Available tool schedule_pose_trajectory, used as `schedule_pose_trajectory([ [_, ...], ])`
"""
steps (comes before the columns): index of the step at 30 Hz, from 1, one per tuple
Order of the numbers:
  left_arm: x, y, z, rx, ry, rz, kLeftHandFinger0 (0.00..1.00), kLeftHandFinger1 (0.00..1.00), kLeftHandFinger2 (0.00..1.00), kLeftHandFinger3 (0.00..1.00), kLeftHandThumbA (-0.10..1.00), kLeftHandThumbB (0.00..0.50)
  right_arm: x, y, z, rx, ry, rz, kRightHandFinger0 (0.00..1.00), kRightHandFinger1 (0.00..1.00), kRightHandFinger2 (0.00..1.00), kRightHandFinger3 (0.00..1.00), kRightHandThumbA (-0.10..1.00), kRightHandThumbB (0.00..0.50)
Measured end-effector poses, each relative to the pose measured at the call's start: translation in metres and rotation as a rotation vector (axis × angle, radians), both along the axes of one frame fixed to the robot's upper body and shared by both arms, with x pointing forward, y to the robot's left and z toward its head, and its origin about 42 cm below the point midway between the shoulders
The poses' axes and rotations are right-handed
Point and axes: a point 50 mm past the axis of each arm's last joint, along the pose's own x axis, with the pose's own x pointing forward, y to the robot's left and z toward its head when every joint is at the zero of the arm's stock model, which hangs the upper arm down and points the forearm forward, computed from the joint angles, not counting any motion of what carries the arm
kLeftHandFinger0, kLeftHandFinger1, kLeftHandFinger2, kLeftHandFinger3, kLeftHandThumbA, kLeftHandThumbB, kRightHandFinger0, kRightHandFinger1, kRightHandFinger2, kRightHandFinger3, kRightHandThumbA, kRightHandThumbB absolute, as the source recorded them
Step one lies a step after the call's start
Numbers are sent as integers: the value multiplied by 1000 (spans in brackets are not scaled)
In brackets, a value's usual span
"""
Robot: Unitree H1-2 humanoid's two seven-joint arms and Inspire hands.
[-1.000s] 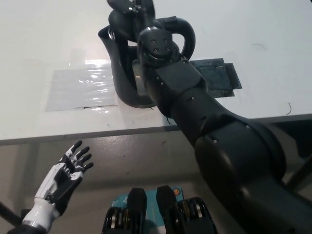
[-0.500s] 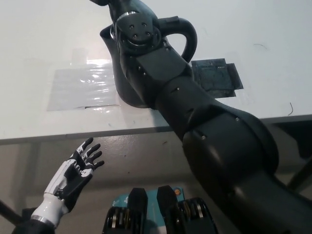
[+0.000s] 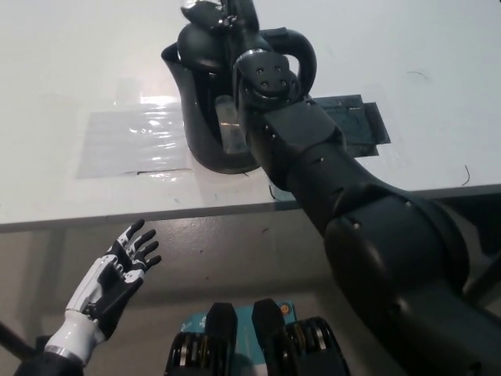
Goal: The robot uses its right hand to push down on the lid of a kettle kept in the middle of the desk to close it
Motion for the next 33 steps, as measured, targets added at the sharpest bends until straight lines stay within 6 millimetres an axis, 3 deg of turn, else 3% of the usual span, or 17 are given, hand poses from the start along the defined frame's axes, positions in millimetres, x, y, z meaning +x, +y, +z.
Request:
schedule_pose_trajectory([
  [2, 0, 1, 0, -5, -1, 4, 1000, 1000, 1000, 1000, 104, 226, 0, -1, -3, 9, 7, 0, 930, 927, 1000, 1000, 139, 80],
  [6, 0, 4, 1, -8, -3, 16, 1000, 1000, 1000, 1000, 126, 239, -1, -3, -9, 25, 0, -5, 789, 895, 1000, 1000, 180, 88],
  [13, -1, 6, 0, -13, -2, 25, 1000, 1000, 1000, 1000, 123, 230, -1, -5, -11, 33, -11, -7, 862, 927, 1000, 1000, 200, 87],
  [14, -1, 5, 0, -15, -3, 26, 1000, 1000, 1000, 1000, 130, 239, -1, -4, -11, 32, -12, -7, 805, 858, 987, 1000, 210, 93],
  [15, -1, 5, 0, -18, -4, 27, 1000, 1000, 1000, 1000, 132, 239, -1, -4, -11, 24, -16, -5, 799, 853, 983, 1000, 212, 93],
  [17, 0, 4, 1, -21, -5, 27, 1000, 1000, 1000, 1000, 153, 254, -1, -4, -10, 10, -21, -2, 901, 918, 1000, 1000, 218, 99],
  [19, 1, 3, 2, -22, -9, 26, 1000, 1000, 1000, 1000, 155, 254, -1, -3, -10, -2, -27, 4, 938, 949, 1000, 1000, 246, 97],
  [20, 2, 3, 3, -22, -11, 25, 1000, 1000, 1000, 1000, 152, 244, -2, -2, -10, -7, -29, 7, 868, 881, 993, 1000, 309, 76],
  [21, 3, 3, 4, -22, -15, 24, 1000, 1000, 1000, 1000, 149, 243, -2, -2, -11, -14, -31, 13, 883, 939, 1000, 1000, 476, 78],
  [22, 5, 2, 5, -22, -20, 23, 1000, 1000, 1000, 1000, 145, 240, -2, -1, -13, -31, -34, 22, 1000, 1000, 1000, 1000, 609, 62],
  [24, 7, 2, 8, -22, -27, 22, 1000, 1000, 1000, 1000, 147, 235, -4, -1, -19, -59, -38, 39, 1000, 1000, 1000, 1000, 818, 67],
  [27, 8, 1, 10, -20, -34, 23, 986, 1000, 1000, 1000, 142, 240, -5, -3, -28, -95, -50, 66, 1000, 1000, 1000, 1000, 915, 80],
  [33, 8, 3, 11, -16, -39, 30, 975, 1000, 1000, 1000, 181, 236, -6, -7, -38, -124, -72, 83, 1000, 1000, 1000, 1000, 935, 94],
])
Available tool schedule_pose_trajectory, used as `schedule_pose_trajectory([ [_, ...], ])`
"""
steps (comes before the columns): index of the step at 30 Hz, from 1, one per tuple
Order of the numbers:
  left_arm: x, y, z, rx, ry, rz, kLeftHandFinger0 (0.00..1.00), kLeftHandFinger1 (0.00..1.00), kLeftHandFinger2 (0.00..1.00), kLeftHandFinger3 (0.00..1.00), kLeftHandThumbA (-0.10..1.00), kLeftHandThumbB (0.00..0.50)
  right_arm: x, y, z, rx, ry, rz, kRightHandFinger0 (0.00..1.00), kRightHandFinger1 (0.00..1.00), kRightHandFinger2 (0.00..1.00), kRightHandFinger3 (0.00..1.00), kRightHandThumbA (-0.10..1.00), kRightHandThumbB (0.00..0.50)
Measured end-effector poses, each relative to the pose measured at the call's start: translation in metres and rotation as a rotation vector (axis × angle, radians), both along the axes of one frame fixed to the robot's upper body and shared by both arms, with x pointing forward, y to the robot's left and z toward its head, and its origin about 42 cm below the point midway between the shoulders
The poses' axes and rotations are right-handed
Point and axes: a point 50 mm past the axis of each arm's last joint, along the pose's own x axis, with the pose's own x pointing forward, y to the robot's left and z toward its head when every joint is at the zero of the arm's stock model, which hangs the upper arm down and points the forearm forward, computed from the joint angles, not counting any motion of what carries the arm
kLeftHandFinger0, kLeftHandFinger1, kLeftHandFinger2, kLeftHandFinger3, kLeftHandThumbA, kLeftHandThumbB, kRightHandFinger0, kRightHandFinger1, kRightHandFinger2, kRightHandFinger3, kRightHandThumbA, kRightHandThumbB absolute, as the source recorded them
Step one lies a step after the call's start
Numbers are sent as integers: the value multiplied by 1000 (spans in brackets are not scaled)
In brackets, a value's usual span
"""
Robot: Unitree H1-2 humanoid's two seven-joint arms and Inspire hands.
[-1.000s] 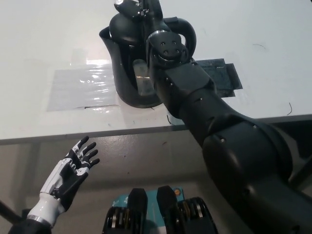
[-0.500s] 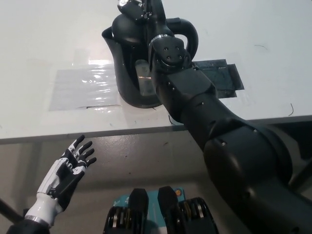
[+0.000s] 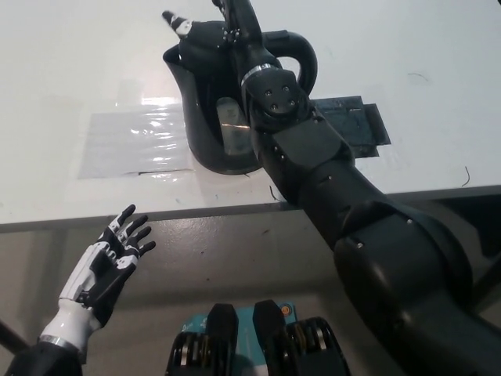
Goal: The robot uses its right hand to push down on the lid of a kettle kept in the middle of the desk to close it
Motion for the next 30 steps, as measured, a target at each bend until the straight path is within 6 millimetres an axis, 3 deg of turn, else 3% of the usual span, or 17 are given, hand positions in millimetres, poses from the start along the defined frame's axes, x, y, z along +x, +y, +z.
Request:
schedule_pose_trajectory([
  [7, 0, 0, 0, 6, 1, 1, 975, 1000, 1000, 1000, 145, 220, 0, -2, -1, -17, -8, 14, 1000, 1000, 1000, 1000, 928, 89],
  [15, 0, 0, 0, 11, 6, 1, 981, 1000, 1000, 1000, 149, 253, 0, -3, -4, -11, -9, 15, 1000, 1000, 1000, 1000, 864, 91],
  [24, -2, 1, 0, 11, 7, 2, 987, 1000, 1000, 1000, 117, 235, 0, -3, -4, 3, -5, 14, 1000, 1000, 1000, 1000, 853, 81],
  [27, -15, 3, -4, 14, 21, 9, 980, 1000, 1000, 1000, 145, 232, -2, 0, -3, 38, -17, 21, 1000, 1000, 1000, 1000, 807, 1],
  [30, -26, 8, -12, 20, 51, 17, 955, 1000, 1000, 1000, 131, 233, -2, 0, 6, 118, -58, 35, 1000, 1000, 1000, 1000, 665, 0],
])
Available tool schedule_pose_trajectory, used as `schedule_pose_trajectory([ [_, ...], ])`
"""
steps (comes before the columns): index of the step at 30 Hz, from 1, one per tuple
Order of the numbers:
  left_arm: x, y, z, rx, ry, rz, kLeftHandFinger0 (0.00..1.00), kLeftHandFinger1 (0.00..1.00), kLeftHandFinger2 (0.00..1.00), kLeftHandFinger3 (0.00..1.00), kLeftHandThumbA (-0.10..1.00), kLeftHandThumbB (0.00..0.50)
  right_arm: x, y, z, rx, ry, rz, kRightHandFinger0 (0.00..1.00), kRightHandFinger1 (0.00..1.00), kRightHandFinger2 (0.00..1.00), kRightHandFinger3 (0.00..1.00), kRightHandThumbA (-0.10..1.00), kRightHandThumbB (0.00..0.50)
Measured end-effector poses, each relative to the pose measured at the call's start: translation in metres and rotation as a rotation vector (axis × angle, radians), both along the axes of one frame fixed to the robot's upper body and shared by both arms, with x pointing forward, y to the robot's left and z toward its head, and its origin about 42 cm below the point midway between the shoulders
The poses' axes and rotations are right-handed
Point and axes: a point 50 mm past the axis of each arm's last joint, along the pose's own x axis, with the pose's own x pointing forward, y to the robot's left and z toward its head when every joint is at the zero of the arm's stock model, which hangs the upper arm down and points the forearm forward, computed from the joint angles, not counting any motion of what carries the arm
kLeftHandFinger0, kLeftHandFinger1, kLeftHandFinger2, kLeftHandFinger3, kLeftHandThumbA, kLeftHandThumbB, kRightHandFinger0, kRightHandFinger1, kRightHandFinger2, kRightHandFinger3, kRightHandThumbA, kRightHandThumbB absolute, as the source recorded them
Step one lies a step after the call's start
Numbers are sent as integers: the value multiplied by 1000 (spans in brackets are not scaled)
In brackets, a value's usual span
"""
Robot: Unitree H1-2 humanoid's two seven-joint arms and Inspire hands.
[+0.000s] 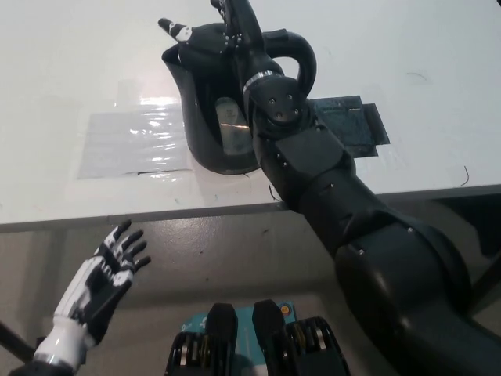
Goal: The robot uses its right hand to push down on the lid of a kettle kept in the middle of the desk to close it
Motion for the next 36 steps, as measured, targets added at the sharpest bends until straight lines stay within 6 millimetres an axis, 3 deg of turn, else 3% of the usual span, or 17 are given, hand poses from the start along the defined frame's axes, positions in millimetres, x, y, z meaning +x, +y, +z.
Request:
schedule_pose_trajectory([
  [1, -2, 2, -2, 3, 7, 2, 958, 1000, 1000, 1000, 119, 236, -1, 0, 1, 24, -11, 8, 1000, 1000, 1000, 1000, 704, 32],
  [3, -3, 4, -2, 10, 12, 3, 954, 1000, 1000, 1000, 106, 236, -3, -1, 4, 60, -45, 17, 1000, 1000, 1000, 1000, 702, 31],
  [6, -3, 7, -2, 16, 13, 4, 982, 1000, 1000, 1000, 95, 218, -10, 0, 13, 102, -101, 33, 1000, 1000, 1000, 1000, 598, 74],
  [9, -3, 7, -3, 16, 18, 5, 958, 1000, 1000, 1000, 106, 244, -17, -4, 16, 131, -134, 33, 1000, 1000, 1000, 1000, 462, 51],
  [18, -3, 8, -8, 14, 37, 8, 967, 1000, 1000, 1000, 137, 229, -38, -39, 8, 195, -180, -10, 1000, 1000, 1000, 1000, 436, 29],
  [21, -3, 8, -10, 14, 45, 9, 958, 1000, 1000, 1000, 171, 249, -46, -54, 2, 211, -184, -32, 1000, 1000, 1000, 1000, 370, 10],
  [27, -3, 10, -14, 14, 59, 12, 977, 1000, 1000, 1000, 176, 242, -67, -100, -23, 222, -174, -105, 1000, 1000, 1000, 1000, 402, 12],
  [32, -3, 10, -17, 14, 71, 14, 974, 1000, 1000, 1000, 179, 236, -93, -152, -49, 202, -164, -187, 1000, 1000, 1000, 1000, 488, 39],
  [36, -3, 11, -18, 15, 79, 15, 969, 1000, 1000, 1000, 155, 224, -120, -197, -71, 167, -151, -257, 1000, 1000, 1000, 1000, 468, 0],
])
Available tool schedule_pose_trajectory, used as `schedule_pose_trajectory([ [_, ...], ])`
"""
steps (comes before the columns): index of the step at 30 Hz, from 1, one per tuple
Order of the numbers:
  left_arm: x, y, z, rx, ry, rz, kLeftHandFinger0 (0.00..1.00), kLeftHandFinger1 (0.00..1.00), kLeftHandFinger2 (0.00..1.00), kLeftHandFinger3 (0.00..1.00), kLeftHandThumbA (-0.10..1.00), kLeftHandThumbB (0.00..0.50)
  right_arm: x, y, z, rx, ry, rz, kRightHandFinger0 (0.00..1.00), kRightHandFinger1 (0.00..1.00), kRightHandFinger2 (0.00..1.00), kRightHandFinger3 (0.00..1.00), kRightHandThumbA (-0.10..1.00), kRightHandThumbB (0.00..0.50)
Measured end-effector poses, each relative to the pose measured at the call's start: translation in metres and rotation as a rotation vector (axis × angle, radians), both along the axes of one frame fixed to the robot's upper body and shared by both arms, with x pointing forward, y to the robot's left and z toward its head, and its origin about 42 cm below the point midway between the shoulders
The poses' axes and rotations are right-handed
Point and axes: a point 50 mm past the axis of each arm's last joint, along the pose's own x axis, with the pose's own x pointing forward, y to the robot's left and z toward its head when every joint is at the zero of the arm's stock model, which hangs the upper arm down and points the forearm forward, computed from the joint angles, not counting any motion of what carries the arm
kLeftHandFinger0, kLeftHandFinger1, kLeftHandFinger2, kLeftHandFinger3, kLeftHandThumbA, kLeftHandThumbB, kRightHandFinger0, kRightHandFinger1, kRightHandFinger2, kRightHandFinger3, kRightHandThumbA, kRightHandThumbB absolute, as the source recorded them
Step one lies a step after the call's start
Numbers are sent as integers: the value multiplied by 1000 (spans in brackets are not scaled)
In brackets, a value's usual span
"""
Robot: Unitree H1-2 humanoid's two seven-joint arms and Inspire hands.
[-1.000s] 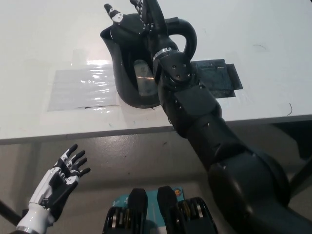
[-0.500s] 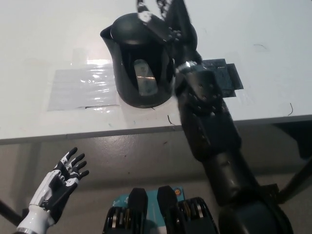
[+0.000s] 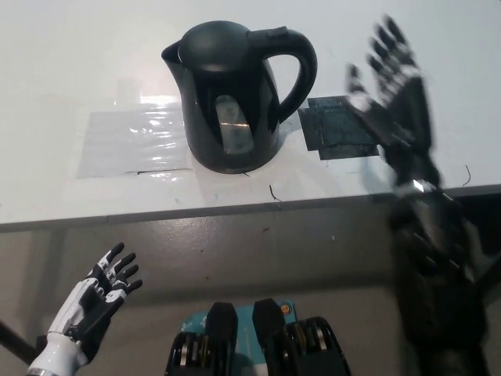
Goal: The robot uses its right hand to push down on the lid of a kettle kept in the middle of the desk to close it
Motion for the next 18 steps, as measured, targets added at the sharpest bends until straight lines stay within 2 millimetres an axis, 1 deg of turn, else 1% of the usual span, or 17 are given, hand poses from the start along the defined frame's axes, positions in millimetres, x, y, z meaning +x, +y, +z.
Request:
schedule_pose_trajectory([
  [1, 0, 0, 0, 0, 2, 0, 971, 1000, 1000, 1000, 166, 225, -9, -11, -7, -6, 9, -18, 1000, 1000, 1000, 1000, 454, 0],
  [3, 0, 1, -1, 1, 5, 1, 984, 1000, 1000, 1000, 180, 229, -26, -32, -14, -21, 16, -49, 1000, 1000, 1000, 1000, 410, 0],
  [4, 0, 1, -1, 2, 5, 1, 985, 1000, 1000, 1000, 180, 230, -40, -46, -20, -32, 22, -71, 1000, 1000, 1000, 1000, 408, 0],
  [5, 0, 2, -1, 3, 6, 1, 991, 1000, 1000, 1000, 168, 219, -49, -55, -25, -40, 32, -85, 1000, 1000, 1000, 1000, 384, 0],
  [6, 0, 2, -1, 4, 6, 2, 993, 1000, 1000, 1000, 168, 219, -61, -67, -29, -50, 36, -103, 1000, 1000, 1000, 1000, 383, 0],
  [8, 0, 4, 0, 7, 6, 4, 991, 1000, 1000, 1000, 174, 221, -82, -82, -33, -60, 40, -128, 1000, 1000, 1000, 1000, 330, 0],
  [9, 0, 5, 0, 8, 6, 6, 990, 1000, 1000, 1000, 175, 216, -96, -92, -36, -66, 45, -143, 1000, 1000, 1000, 1000, 308, 0],
  [12, -1, 9, 1, 12, 4, 17, 998, 1000, 1000, 1000, 195, 221, -133, -111, -38, -79, 49, -171, 1000, 1000, 1000, 1000, 242, 0],
  [13, -1, 11, 1, 14, 3, 22, 1000, 1000, 1000, 1000, 193, 211, -144, -116, -39, -81, 51, -176, 1000, 1000, 1000, 1000, 223, 0],
  [16, -2, 21, 4, 26, -2, 44, 1000, 1000, 1000, 1000, 206, 236, -179, -128, -31, -80, 23, -188, 1000, 1000, 1000, 1000, 179, 0],
  [18, -3, 29, 6, 37, -7, 58, 1000, 1000, 1000, 1000, 208, 240, -199, -133, -24, -71, 1, -184, 1000, 1000, 1000, 1000, 111, 0],
])
